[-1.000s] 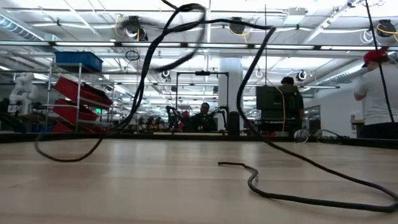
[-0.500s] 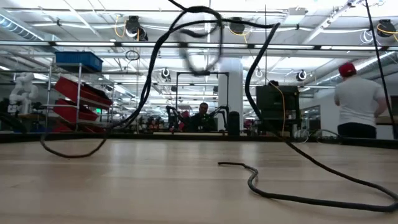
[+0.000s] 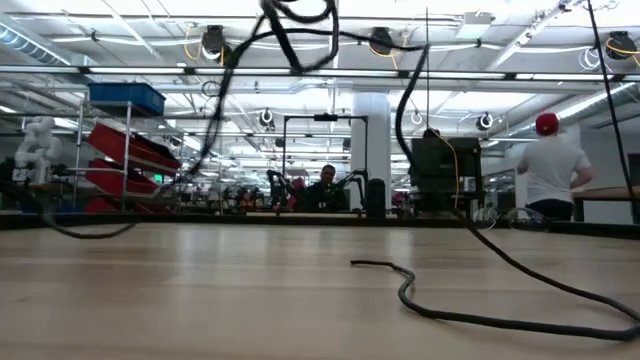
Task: Coil cords
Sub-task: Coil the black wire onto the black spool
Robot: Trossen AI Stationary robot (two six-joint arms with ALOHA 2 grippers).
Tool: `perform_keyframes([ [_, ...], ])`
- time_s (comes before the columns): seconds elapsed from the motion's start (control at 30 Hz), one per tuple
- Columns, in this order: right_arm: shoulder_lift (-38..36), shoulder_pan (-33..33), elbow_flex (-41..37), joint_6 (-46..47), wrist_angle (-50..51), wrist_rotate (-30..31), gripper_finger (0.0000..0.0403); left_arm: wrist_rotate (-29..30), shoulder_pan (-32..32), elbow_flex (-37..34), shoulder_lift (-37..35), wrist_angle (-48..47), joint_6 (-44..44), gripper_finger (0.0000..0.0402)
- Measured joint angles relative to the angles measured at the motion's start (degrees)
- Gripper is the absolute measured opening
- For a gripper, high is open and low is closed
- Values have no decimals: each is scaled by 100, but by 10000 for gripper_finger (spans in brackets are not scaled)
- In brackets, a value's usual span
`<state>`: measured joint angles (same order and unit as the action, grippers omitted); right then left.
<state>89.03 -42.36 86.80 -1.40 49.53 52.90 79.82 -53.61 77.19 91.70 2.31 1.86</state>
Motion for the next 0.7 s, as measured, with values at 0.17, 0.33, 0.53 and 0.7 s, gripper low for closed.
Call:
perform_keyframes([
  [0.17,-2,-291,0,-430,-172,289,0,439,-134,0,0,-2,31,11],
  [0.33,-4,-476,0,-797,-435,458,0,491,-159,0,0,-20,56,11],
  [0.53,-9,-608,0,-1182,-769,459,0,645,-158,0,0,-45,58,11],
  [0.7,-35,-727,0,-1383,-913,456,0,668,-195,0,0,-64,47,11],
])
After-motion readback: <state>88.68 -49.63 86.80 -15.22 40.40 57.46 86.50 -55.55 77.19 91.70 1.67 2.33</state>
